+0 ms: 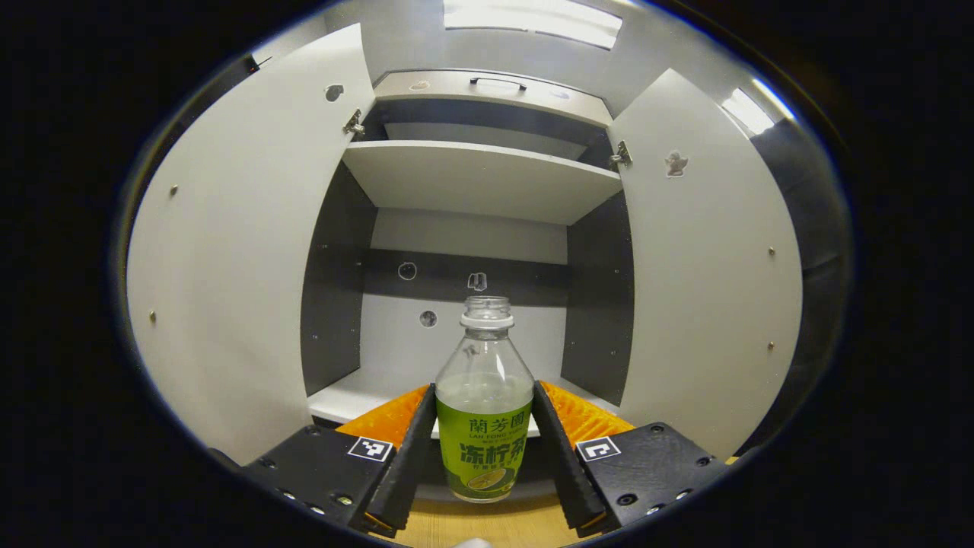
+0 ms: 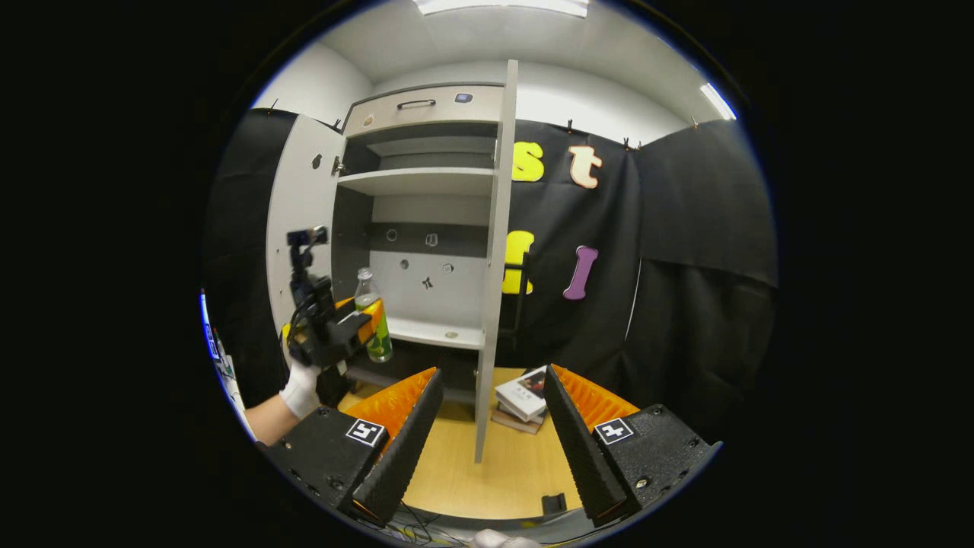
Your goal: Grasp the bottle in the cabinet with the left hand and place it on the coaster, then close the right door with the right hand and the left door with the left hand.
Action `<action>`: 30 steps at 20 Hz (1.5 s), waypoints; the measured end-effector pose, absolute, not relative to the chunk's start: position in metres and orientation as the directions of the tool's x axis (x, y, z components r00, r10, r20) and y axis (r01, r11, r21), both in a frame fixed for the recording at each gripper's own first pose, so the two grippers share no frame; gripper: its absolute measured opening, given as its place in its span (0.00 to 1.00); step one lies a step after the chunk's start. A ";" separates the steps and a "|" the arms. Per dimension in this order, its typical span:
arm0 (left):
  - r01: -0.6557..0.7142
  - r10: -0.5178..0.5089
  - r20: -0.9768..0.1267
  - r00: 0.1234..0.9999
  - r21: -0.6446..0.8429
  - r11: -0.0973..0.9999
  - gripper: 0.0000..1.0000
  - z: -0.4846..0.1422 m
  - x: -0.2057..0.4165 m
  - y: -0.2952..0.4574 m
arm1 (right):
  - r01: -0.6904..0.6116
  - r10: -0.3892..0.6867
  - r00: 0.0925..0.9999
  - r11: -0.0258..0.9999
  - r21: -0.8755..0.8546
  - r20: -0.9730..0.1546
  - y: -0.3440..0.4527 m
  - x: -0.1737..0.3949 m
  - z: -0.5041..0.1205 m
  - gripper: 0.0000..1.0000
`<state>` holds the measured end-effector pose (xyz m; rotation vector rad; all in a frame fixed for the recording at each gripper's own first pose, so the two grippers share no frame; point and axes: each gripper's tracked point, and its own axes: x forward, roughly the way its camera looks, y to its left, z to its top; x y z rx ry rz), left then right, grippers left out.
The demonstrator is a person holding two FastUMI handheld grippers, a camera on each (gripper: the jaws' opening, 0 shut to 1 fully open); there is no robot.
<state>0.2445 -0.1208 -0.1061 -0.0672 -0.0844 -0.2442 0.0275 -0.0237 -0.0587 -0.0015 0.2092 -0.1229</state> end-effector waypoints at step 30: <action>0.341 -0.347 -0.119 0.930 -0.066 0.938 0.82 -0.358 0.133 -0.145 | 0.130 -0.149 0.925 0.988 -0.079 -0.350 -0.043 -0.014 -0.120 0.83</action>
